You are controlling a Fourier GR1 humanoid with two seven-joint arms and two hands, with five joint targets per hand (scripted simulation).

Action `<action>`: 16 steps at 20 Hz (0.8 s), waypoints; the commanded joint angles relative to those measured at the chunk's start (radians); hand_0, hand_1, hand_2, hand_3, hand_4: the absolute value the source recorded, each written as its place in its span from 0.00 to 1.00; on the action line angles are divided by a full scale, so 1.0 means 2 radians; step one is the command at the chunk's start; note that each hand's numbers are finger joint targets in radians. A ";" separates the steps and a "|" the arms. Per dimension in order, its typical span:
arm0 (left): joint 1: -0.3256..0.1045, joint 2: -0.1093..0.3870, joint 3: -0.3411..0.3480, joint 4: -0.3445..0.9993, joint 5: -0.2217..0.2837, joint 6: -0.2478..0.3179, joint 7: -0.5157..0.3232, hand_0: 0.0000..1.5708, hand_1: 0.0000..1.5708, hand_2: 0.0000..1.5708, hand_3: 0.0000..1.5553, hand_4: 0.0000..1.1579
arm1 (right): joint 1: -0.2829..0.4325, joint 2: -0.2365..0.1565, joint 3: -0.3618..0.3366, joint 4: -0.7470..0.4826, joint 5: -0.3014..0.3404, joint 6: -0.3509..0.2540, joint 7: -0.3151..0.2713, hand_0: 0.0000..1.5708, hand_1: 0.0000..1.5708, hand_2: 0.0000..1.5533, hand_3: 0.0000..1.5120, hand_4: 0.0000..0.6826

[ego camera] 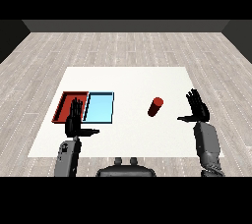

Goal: Pick the red can and put it in the red box

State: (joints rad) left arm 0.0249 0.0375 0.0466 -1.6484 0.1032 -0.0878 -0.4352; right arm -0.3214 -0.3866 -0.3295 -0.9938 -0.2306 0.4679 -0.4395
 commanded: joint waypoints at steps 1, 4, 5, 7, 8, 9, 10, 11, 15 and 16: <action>0.014 0.007 0.010 -0.003 0.007 -0.009 -0.009 0.00 0.00 0.00 0.00 0.00 | -0.012 0.023 0.015 0.039 0.019 -0.015 -0.026 0.00 0.00 0.00 0.00 0.00; 0.016 -0.009 -0.010 -0.017 -0.006 0.009 0.007 0.00 0.00 0.00 0.00 0.00 | -0.023 0.016 0.007 0.016 -0.022 0.000 0.044 0.00 0.00 0.00 0.00 0.00; 0.011 0.002 0.009 0.007 0.007 -0.005 -0.009 0.00 0.00 0.00 0.00 0.00 | -0.024 0.007 0.008 0.065 -0.004 0.023 -0.014 0.00 0.00 0.00 0.00 0.00; -0.007 -0.002 0.005 0.003 -0.001 0.009 0.005 0.00 0.00 0.00 0.00 0.00 | -0.061 0.016 0.010 0.124 0.011 0.004 -0.036 0.00 0.00 0.00 0.00 0.00; -0.054 0.002 0.014 0.047 -0.004 0.012 0.001 0.00 0.00 0.00 0.00 0.00 | -0.047 0.028 0.015 0.082 0.000 -0.004 -0.007 0.00 0.00 0.00 0.00 0.00; 0.002 0.000 0.003 -0.002 0.000 0.005 0.010 0.00 0.00 0.00 0.00 0.00 | -0.078 0.028 0.007 0.108 -0.011 -0.012 0.014 0.00 0.00 0.00 0.00 0.00; -0.020 0.019 0.031 0.042 0.022 -0.020 -0.014 0.00 0.00 0.00 0.00 0.00 | -0.040 0.032 0.010 0.093 -0.014 0.008 -0.001 0.00 0.00 0.00 0.00 0.00; -0.001 0.007 0.013 -0.011 0.005 0.005 0.013 0.00 0.00 0.00 0.00 0.00 | -0.036 0.075 0.030 0.046 -0.006 -0.034 0.009 0.00 0.00 0.00 0.00 0.00; -0.008 -0.002 0.003 -0.001 -0.007 0.014 0.006 0.00 0.00 0.00 0.00 0.00 | -0.088 0.053 0.026 0.154 0.013 -0.020 -0.044 0.00 0.00 0.00 0.00 0.00; -0.020 0.001 0.009 -0.017 0.004 0.016 0.030 0.00 0.00 0.00 0.00 0.00 | -0.076 0.038 0.019 0.153 -0.003 0.004 -0.024 0.00 0.00 0.00 0.00 0.00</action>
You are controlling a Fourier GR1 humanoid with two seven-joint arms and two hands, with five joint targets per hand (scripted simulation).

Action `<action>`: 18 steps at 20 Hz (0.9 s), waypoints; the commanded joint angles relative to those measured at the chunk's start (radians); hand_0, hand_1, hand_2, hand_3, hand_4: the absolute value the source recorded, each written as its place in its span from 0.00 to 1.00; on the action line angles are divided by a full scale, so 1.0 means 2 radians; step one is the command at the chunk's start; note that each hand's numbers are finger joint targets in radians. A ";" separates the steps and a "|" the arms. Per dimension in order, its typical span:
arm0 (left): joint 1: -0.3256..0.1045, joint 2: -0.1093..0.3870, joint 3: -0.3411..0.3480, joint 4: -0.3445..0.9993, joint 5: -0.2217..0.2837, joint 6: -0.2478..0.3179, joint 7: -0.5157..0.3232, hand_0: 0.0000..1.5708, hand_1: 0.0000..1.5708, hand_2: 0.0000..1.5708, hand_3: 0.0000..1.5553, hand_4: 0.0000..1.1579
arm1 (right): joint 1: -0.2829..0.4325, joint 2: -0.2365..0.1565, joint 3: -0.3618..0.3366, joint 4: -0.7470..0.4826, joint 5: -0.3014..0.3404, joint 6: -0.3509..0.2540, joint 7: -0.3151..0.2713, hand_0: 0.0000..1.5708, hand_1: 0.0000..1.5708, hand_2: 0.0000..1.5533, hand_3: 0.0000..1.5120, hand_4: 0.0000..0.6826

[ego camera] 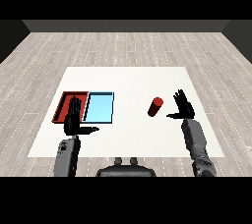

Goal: Pick the red can and put it in the red box

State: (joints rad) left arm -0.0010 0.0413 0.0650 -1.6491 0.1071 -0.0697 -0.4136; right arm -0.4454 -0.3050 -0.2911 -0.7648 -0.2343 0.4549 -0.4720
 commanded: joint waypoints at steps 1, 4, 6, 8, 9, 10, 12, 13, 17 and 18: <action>0.057 -0.011 -0.023 -0.033 -0.018 -0.002 -0.023 0.00 0.00 0.00 0.00 0.00 | -0.019 0.014 0.001 0.028 -0.004 -0.011 0.002 0.00 0.00 0.00 0.00 0.00; 0.021 0.002 -0.001 0.001 0.008 -0.019 -0.017 0.00 0.00 0.00 0.00 0.00 | 0.004 0.037 0.019 -0.001 0.003 -0.031 -0.005 0.00 0.00 0.00 0.00 0.00; -0.016 -0.005 -0.004 0.030 -0.010 0.002 -0.015 0.00 0.00 0.00 0.00 0.00 | -0.029 0.023 0.007 0.094 0.016 -0.014 -0.059 0.00 0.00 0.00 0.00 0.00; -0.010 -0.001 -0.003 -0.005 0.005 0.001 0.020 0.00 0.00 0.00 0.00 0.00 | -0.013 0.041 0.018 0.030 -0.003 -0.026 -0.010 0.00 0.00 0.00 0.00 0.00; 0.019 0.006 0.004 0.013 0.013 -0.029 -0.034 0.00 0.00 0.00 0.00 0.00 | -0.012 0.043 0.022 0.027 0.000 -0.026 -0.010 0.00 0.00 0.00 0.00 0.00; 0.000 0.006 0.008 0.021 0.011 -0.017 -0.015 0.00 0.00 0.00 0.00 0.00 | -0.017 0.034 0.015 0.058 -0.003 -0.011 -0.032 0.00 0.00 0.00 0.00 0.00; -0.017 -0.008 -0.001 0.038 -0.005 0.001 -0.027 0.00 0.00 0.00 0.00 0.00 | -0.017 0.040 0.018 0.055 -0.005 -0.021 -0.018 0.00 0.00 0.00 0.00 0.00; -0.013 0.002 0.007 0.047 0.003 -0.013 -0.033 0.00 0.00 0.00 0.00 0.00 | -0.016 0.049 0.020 0.006 -0.022 -0.036 0.023 0.00 0.00 0.00 0.00 0.00; 0.044 0.007 -0.002 -0.005 0.009 -0.029 -0.026 0.00 0.00 0.00 0.00 0.00 | 0.001 0.055 0.026 0.015 -0.021 -0.020 0.010 0.00 0.00 0.00 0.00 0.00; 0.034 0.000 -0.009 -0.028 0.010 -0.019 -0.006 0.00 0.00 0.00 0.00 0.00 | -0.024 0.045 0.019 0.043 -0.024 -0.012 -0.001 0.00 0.00 0.00 0.00 0.00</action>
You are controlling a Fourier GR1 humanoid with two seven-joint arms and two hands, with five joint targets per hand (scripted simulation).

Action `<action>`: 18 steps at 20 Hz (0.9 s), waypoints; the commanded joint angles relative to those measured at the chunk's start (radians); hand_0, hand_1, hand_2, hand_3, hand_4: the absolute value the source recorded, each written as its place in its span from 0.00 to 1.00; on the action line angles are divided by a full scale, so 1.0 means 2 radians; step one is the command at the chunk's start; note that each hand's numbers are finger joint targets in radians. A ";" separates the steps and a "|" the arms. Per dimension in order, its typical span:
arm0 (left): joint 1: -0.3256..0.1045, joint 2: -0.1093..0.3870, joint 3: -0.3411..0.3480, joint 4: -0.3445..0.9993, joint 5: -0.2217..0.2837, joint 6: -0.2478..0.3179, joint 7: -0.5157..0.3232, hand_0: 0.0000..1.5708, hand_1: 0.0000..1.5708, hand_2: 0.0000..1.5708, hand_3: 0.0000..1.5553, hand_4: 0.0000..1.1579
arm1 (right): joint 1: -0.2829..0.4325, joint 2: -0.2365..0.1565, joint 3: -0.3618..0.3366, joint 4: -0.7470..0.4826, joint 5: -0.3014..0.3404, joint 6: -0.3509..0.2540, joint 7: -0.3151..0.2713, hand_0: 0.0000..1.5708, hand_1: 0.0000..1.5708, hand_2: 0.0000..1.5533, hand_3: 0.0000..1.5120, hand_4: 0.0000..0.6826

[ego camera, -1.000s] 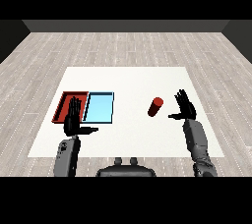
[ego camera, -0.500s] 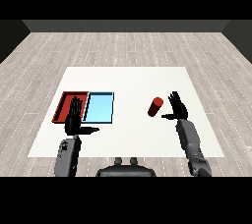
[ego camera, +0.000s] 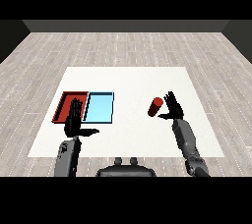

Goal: Pick the red can and put it in the red box

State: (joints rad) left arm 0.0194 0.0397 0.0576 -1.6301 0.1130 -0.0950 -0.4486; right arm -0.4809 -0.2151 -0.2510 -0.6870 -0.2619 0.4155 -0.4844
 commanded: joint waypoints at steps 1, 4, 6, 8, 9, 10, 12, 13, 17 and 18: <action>0.013 0.001 0.001 0.007 -0.005 -0.006 -0.027 0.00 0.00 0.00 0.00 0.00 | -0.009 0.013 0.007 -0.014 -0.008 -0.012 0.019 0.00 0.00 0.00 0.00 0.00; -0.008 -0.009 -0.005 -0.004 0.005 0.002 0.000 0.00 0.00 0.00 0.00 0.00 | -0.020 0.018 0.009 0.019 -0.001 -0.019 0.003 0.00 0.00 0.00 0.00 0.00; -0.004 0.002 0.004 0.015 0.007 -0.013 -0.017 0.00 0.00 0.00 0.00 0.00 | -0.066 -0.011 -0.004 0.105 0.006 0.012 -0.023 0.00 0.00 0.00 0.00 0.00; 0.001 0.006 0.011 0.003 0.010 -0.010 -0.009 0.00 0.00 0.00 0.00 0.00 | -0.028 0.013 0.014 0.048 0.013 -0.020 -0.026 0.00 0.00 0.00 0.00 0.00; 0.011 -0.001 -0.006 -0.040 0.013 -0.005 0.028 0.00 0.00 0.00 0.00 0.00 | -0.045 -0.006 0.001 0.055 -0.005 -0.002 0.007 0.00 0.00 0.00 0.00 0.00; -0.023 0.006 0.011 -0.011 0.017 0.000 0.027 0.00 0.00 0.00 0.00 0.00 | -0.047 -0.002 0.002 0.073 0.002 -0.004 -0.014 0.00 0.00 0.00 0.00 0.00; -0.002 -0.003 -0.006 -0.034 0.008 0.002 0.030 0.00 0.00 0.00 0.00 0.00 | -0.045 0.025 0.015 0.078 0.018 -0.038 -0.026 0.00 0.00 0.00 0.00 0.00; -0.006 0.004 0.011 0.014 0.009 -0.008 -0.013 0.00 0.00 0.00 0.00 0.00 | -0.057 0.020 0.009 0.089 0.011 -0.032 -0.018 0.00 0.00 0.00 0.00 0.00; 0.000 -0.011 -0.012 0.006 -0.010 0.004 -0.018 0.00 0.00 0.00 0.00 0.00 | -0.038 0.011 0.012 0.059 0.006 -0.035 -0.003 0.00 0.00 0.00 0.00 0.00; -0.030 -0.001 0.007 0.027 0.010 -0.005 -0.012 0.00 0.00 0.00 0.00 0.00 | -0.037 0.025 0.017 0.060 0.007 -0.036 -0.012 0.00 0.00 0.00 0.00 0.00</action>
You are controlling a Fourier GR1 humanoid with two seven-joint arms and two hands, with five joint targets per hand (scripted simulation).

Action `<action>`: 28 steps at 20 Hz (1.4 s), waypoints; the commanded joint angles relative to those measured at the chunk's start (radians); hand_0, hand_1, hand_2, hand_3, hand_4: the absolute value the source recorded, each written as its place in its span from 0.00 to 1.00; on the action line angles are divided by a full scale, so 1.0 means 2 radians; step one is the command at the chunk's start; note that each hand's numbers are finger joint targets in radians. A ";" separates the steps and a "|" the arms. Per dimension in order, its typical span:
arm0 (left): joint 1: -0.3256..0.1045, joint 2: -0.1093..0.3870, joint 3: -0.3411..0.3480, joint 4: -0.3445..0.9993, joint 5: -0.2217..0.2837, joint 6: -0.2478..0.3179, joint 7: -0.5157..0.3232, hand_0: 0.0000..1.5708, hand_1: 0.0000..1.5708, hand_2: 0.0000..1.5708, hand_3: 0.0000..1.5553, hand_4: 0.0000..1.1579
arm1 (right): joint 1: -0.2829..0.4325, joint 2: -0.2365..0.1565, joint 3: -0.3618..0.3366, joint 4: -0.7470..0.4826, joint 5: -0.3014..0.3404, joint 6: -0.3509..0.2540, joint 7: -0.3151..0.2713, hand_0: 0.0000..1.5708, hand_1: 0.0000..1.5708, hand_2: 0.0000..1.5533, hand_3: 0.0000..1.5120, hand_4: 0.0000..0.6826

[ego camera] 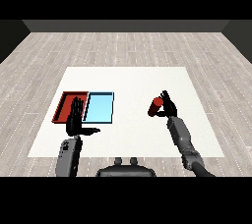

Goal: Pick the red can and put it in the red box

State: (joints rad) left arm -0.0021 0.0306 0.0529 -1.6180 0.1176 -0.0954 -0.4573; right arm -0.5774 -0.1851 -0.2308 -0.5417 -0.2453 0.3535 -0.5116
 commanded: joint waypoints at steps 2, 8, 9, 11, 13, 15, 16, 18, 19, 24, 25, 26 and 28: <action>-0.012 0.007 0.012 0.022 0.004 -0.007 -0.021 0.00 0.00 0.00 0.00 0.00 | -0.026 -0.015 -0.003 0.047 0.008 0.008 -0.019 0.00 0.00 0.00 0.00 0.00; 0.025 0.000 0.005 0.019 -0.004 -0.007 -0.046 0.00 0.00 0.00 0.00 0.00 | -0.026 -0.003 0.004 0.013 0.000 -0.006 0.021 0.00 0.00 0.00 0.00 0.00; -0.006 0.019 0.022 0.000 0.014 -0.009 0.008 0.00 0.00 0.00 0.00 0.00 | -0.022 0.021 0.010 -0.008 0.002 -0.036 0.021 0.00 0.00 0.00 0.00 0.00; 0.020 0.002 0.009 0.020 0.006 -0.012 -0.037 0.00 0.00 0.00 0.00 0.00 | -0.046 -0.005 0.000 0.074 0.012 -0.001 -0.020 0.00 0.00 0.00 0.00 0.00; 0.016 0.012 0.007 -0.033 0.015 -0.009 0.021 0.00 0.00 0.00 0.00 0.00 | -0.049 0.038 0.005 0.075 0.015 -0.036 -0.037 0.00 0.00 0.00 0.00 0.00; 0.022 -0.002 -0.002 0.006 0.002 -0.011 -0.032 0.00 0.00 0.00 0.00 0.00 | -0.032 0.008 0.004 0.029 0.000 -0.012 0.011 0.00 0.00 0.00 0.00 0.00; -0.012 0.033 0.035 -0.005 0.035 -0.026 0.021 0.00 0.00 0.00 0.00 0.00 | -0.028 0.022 0.009 0.029 0.007 -0.027 0.000 0.00 0.00 0.00 0.00 0.00; -0.009 -0.010 -0.008 0.004 -0.014 0.017 -0.008 0.00 0.00 0.00 0.00 0.00 | -0.017 0.019 0.015 0.014 0.006 -0.015 0.008 0.00 0.00 0.00 0.00 0.00; 0.004 0.010 0.015 -0.024 0.021 -0.004 0.023 0.00 0.00 0.00 0.00 0.00 | -0.025 0.017 0.012 0.011 0.002 -0.019 0.018 0.00 0.00 0.00 0.00 0.00; 0.014 0.014 0.017 -0.009 0.028 -0.025 -0.008 0.00 0.00 0.00 0.00 0.00 | -0.076 0.013 0.005 0.089 0.016 -0.019 -0.011 0.00 0.00 0.00 0.00 0.00; 0.029 0.002 -0.001 -0.046 0.015 -0.011 0.011 0.00 0.00 0.00 0.00 0.00 | -0.043 0.023 0.018 0.040 0.018 -0.033 0.005 0.00 0.00 0.00 0.00 0.00; 0.000 0.011 0.011 -0.027 0.022 -0.009 0.029 0.00 0.00 0.00 0.00 0.00 | -0.061 0.017 0.014 0.063 0.022 -0.034 0.005 0.00 0.00 0.00 0.00 0.00; 0.021 -0.007 -0.002 0.003 -0.001 -0.004 -0.019 0.00 0.00 0.00 0.00 0.00 | -0.065 0.034 0.011 0.063 0.017 -0.052 0.007 0.00 0.00 0.00 0.00 0.00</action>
State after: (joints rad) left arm 0.0192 0.0429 0.0711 -1.6521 0.1501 -0.1125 -0.4414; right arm -0.6891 -0.1443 -0.2089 -0.4104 -0.2100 0.2936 -0.5221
